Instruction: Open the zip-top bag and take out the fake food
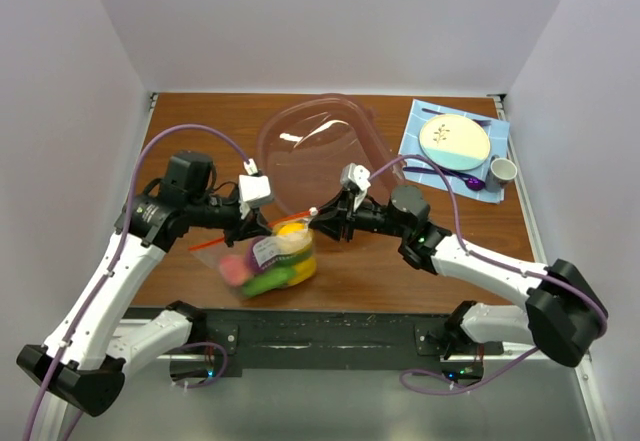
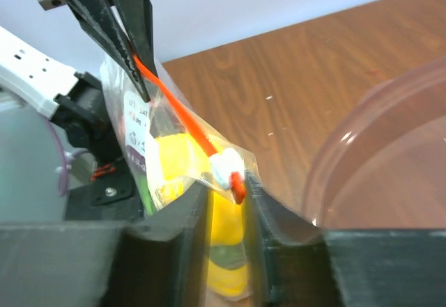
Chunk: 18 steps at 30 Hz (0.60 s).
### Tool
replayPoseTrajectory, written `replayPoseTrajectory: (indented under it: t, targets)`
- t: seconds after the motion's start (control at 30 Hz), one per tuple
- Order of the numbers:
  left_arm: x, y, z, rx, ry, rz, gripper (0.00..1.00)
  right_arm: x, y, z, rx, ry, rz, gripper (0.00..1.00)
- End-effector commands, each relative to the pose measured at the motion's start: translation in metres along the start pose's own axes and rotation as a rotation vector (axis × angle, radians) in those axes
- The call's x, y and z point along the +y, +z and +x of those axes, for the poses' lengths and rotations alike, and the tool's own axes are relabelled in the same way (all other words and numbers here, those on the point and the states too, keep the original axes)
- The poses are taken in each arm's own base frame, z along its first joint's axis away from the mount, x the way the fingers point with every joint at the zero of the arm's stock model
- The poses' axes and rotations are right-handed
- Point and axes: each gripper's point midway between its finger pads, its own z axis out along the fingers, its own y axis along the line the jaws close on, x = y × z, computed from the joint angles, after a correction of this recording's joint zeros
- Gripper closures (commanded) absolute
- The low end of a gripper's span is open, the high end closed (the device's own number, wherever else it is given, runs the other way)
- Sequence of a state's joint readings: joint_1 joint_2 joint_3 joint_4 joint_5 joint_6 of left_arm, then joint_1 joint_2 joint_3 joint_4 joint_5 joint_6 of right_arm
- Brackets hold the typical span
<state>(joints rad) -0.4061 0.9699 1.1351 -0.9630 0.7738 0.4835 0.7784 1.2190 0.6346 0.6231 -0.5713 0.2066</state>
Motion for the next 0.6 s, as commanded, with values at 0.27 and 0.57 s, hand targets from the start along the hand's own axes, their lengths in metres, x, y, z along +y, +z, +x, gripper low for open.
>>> replayPoseTrajectory:
  t: [0.27,0.57]
  targets:
    - [-0.009,-0.008,-0.027,-0.079,0.066,0.045,0.37,0.022,0.01,-0.057,-0.087,-0.073,-0.13,0.79]
    - [0.0,0.007,-0.051,-0.104,0.063,0.096,0.3,0.032,0.013,-0.06,-0.071,-0.028,-0.189,0.78]
